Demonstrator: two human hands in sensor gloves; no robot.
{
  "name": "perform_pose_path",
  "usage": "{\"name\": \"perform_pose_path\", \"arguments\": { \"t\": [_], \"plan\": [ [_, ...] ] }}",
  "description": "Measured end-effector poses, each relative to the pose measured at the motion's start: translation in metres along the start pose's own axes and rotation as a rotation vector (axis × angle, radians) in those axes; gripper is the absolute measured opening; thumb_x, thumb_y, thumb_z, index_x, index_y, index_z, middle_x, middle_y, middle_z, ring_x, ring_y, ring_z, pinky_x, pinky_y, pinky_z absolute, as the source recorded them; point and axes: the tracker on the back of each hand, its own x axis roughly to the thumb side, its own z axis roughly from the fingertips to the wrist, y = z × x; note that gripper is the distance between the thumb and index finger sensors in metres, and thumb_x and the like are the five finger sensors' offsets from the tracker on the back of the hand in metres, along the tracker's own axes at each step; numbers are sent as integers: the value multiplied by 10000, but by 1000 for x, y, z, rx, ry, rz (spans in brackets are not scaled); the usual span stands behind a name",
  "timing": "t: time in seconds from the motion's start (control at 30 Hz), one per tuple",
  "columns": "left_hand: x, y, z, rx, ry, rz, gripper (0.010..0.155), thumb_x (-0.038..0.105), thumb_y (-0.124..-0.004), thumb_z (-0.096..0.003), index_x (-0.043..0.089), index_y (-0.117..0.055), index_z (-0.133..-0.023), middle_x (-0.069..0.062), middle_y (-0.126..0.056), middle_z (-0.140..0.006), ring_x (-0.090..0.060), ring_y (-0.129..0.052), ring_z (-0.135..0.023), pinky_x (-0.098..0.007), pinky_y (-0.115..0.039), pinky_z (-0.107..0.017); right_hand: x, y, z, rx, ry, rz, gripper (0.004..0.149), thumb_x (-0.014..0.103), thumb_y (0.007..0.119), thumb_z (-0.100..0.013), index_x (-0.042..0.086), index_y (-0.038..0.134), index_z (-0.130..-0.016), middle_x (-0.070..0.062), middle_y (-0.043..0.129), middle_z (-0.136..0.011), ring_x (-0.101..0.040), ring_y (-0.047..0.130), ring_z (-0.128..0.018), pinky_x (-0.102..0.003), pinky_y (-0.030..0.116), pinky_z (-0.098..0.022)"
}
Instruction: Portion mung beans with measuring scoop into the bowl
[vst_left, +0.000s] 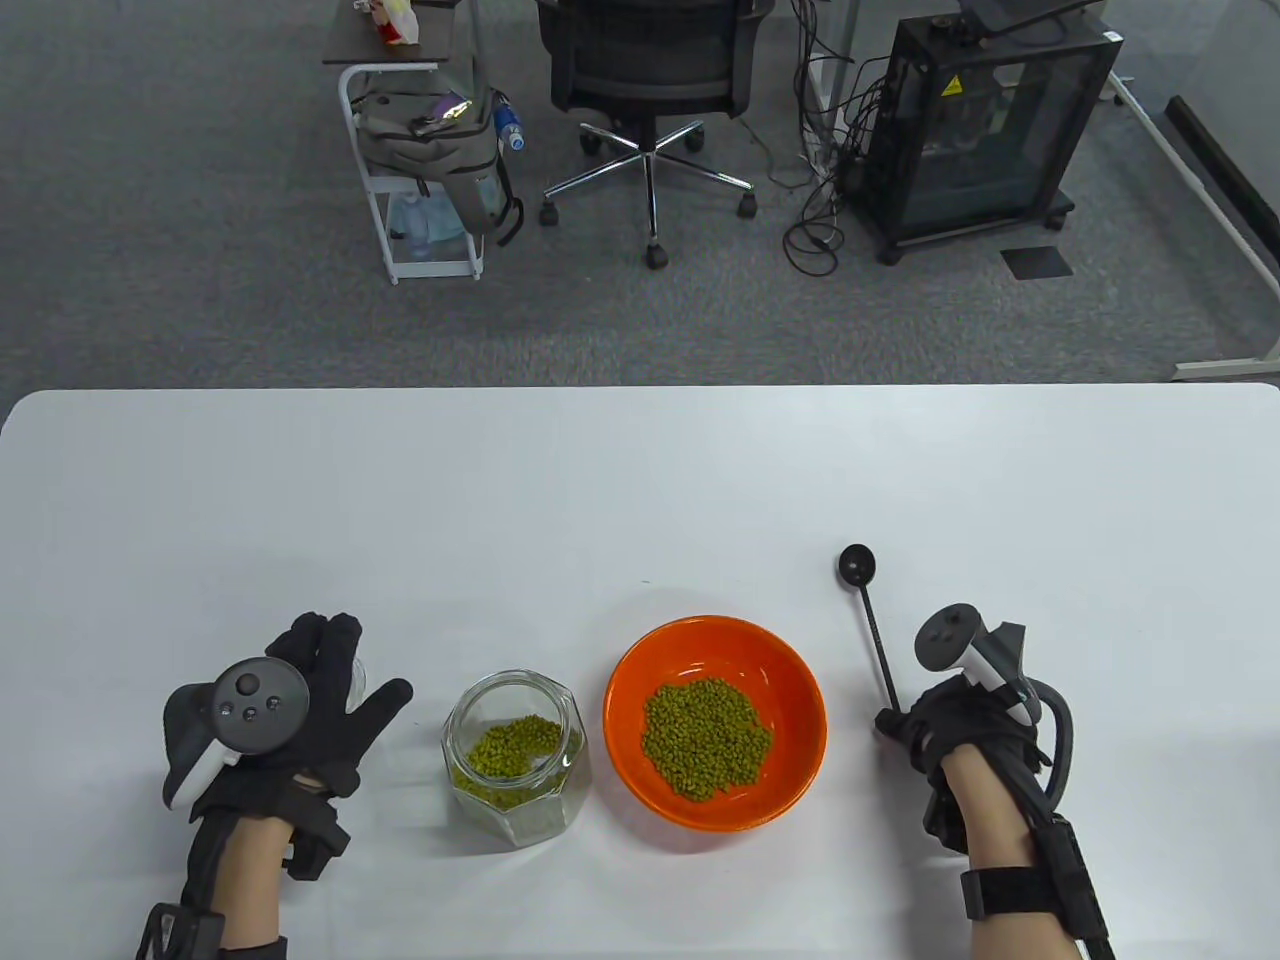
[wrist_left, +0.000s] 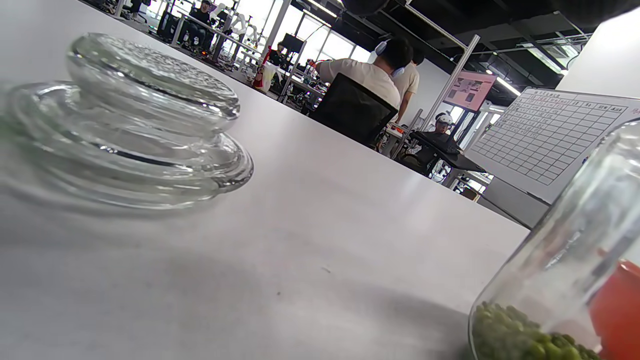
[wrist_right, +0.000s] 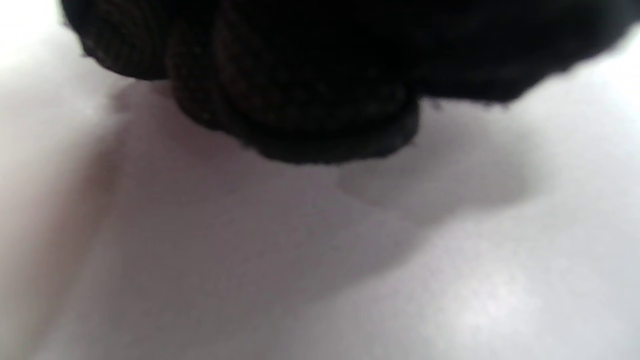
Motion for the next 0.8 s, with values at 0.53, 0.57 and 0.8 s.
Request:
{"name": "perform_pose_path", "arguments": {
  "t": [0.53,0.57,0.8],
  "plan": [
    [-1,0,0,2,-1,4,986,789,-570,-508,71,-327,-1139,-284,-208,-1160,-607,-283,-1057,-796,-294,-700,-6,0,2,5,6,-20,480,586,794,-420,155,1003,-455,-17,1067,-236,-186,996,-76,-380,874,-162],
    [-1,0,0,3,0,4,985,789,-569,-507,74,-327,-1139,-284,-208,-1161,-605,-286,-1058,-795,-295,-701,-6,0,2,3,6,-21,480,586,795,-421,155,1003,-455,-17,1067,-237,-187,996,-81,-380,874,-161],
    [-1,0,0,3,-1,4,985,789,-570,-506,73,-329,-1139,-283,-210,-1160,-605,-287,-1058,-795,-295,-701,-6,1,2,-11,11,-9,481,591,801,-418,158,1008,-449,-13,1070,-223,-181,998,-68,-376,877,-156]
  ]
}}
